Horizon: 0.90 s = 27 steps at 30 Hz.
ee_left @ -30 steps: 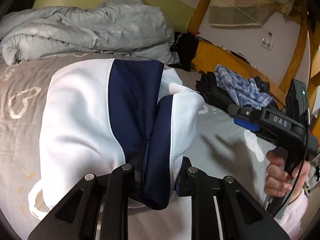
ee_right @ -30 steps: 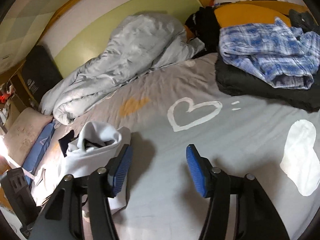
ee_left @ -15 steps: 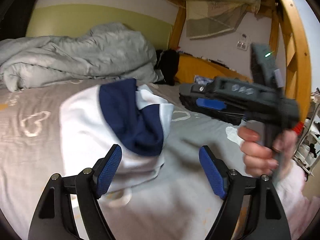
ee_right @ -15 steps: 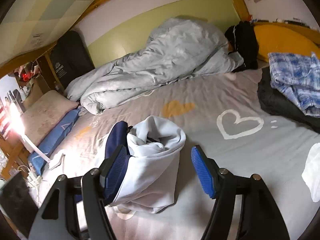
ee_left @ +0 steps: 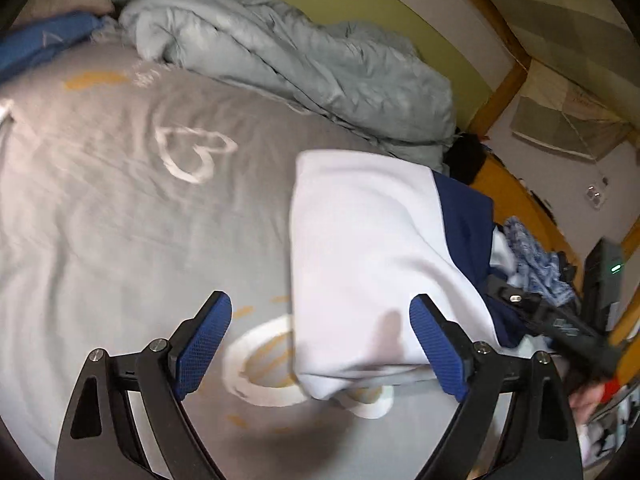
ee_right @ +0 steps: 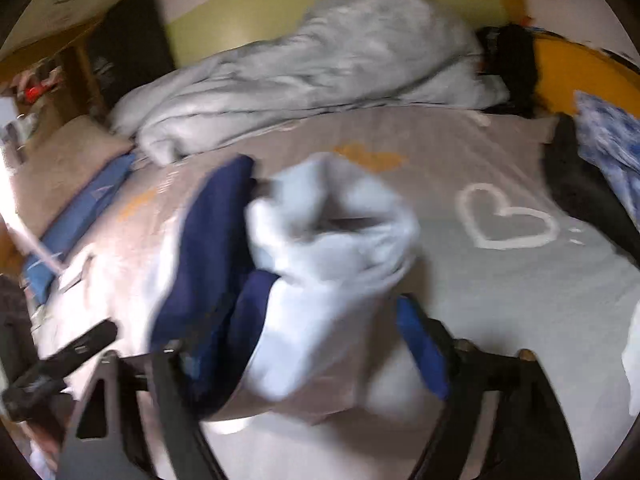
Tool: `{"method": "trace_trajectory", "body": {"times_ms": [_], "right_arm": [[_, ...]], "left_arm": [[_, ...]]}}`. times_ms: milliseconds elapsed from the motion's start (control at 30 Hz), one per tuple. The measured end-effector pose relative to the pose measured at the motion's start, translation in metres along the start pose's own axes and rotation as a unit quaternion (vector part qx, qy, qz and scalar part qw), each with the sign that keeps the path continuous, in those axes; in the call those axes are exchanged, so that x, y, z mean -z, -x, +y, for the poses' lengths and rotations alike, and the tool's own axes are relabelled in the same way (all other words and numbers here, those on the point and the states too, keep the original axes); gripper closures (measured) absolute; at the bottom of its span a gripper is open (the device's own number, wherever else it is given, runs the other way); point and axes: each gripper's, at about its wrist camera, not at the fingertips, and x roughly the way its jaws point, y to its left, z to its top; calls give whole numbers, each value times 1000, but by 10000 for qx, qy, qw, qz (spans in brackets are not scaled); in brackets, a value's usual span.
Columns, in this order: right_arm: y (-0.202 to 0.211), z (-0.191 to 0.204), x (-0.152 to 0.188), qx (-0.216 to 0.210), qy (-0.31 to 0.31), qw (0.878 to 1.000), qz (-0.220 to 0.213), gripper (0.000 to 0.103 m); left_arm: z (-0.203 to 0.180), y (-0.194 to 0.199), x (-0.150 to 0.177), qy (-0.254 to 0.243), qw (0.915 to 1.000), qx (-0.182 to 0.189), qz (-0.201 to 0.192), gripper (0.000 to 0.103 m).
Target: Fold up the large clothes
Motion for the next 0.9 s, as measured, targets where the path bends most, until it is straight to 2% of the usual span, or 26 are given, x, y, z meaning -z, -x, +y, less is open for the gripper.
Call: {"method": "trace_trajectory", "body": {"times_ms": [67, 133, 233, 333, 400, 433, 467, 500, 567, 600, 733, 800, 867, 900], "right_arm": [[-4, -25, 5, -142, -347, 9993, 60, 31], [-11, -49, 13, -109, -634, 9978, 168, 31], [-16, -69, 23, -482, -1015, 9932, 300, 31], [-6, -68, 21, -464, -988, 9938, 206, 31], [5, -68, 17, -436, -1092, 9930, 76, 31], [13, -69, 15, -411, -1189, 9920, -41, 29], [20, -70, 13, -485, -1267, 9907, -125, 23], [24, -67, 11, -639, -1321, 9890, -166, 20], [28, -62, 6, -1149, -1389, 9835, -157, 1], [27, -58, 5, -1279, -1381, 9821, -116, 0], [-2, -42, 7, -1219, -1504, 9807, 275, 0], [-25, -39, 12, -1317, -1535, 9777, 563, 0], [-39, -39, 20, -1393, -1527, 9766, 588, 17], [-42, -40, 24, -1617, -1587, 9727, 509, 22]], "left_arm": [[-5, -4, -1, 16, 9999, 117, 0, 14], [-9, -11, -7, 115, 9997, 235, 8, 13], [-14, -26, -18, 349, 9988, 333, 49, 13], [-22, -61, -18, 448, 9954, 402, 740, 12], [-26, -67, -12, 516, 9953, 344, 742, 11], [-30, -66, -10, 415, 9966, 274, 661, 11], [-34, -65, -9, 293, 9974, 218, 625, 11], [-36, -64, -8, 265, 9974, 211, 631, 11], [-37, -64, -7, 296, 9972, 172, 660, 11], [-39, -64, -6, 281, 9973, 114, 673, 11], [-48, -57, -5, 98, 9979, -63, 640, 12], [-43, -56, -6, 242, 9975, 7, 667, 12], [-30, -57, -7, 614, 9950, 216, 755, 11], [-23, -60, -8, 781, 9928, 372, 827, 10]]}}
